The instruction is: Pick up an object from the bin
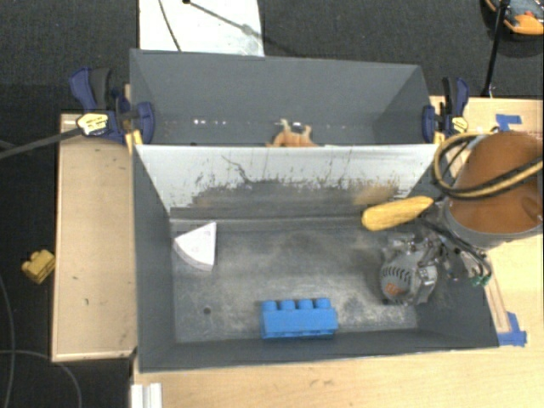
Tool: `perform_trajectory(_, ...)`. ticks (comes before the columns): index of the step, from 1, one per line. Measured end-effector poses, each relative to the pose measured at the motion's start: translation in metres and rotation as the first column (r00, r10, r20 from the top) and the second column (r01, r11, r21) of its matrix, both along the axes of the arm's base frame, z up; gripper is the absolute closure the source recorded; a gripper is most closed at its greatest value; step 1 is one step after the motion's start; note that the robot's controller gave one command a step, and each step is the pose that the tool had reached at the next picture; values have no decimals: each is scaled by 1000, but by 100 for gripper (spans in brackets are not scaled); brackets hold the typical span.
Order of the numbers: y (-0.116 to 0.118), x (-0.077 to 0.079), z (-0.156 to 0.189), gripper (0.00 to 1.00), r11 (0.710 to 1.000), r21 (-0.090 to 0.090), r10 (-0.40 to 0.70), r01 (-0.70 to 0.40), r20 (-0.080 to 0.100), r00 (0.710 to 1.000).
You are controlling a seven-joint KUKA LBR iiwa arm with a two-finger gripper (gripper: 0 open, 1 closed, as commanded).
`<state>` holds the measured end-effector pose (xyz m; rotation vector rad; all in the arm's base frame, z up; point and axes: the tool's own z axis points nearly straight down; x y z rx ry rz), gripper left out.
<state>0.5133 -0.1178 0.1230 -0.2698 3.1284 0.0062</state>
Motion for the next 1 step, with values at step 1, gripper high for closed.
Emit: perform_trajectory(1, 2, 9, 18, 100, 1000, -7, 10, -10, 14, 1000)
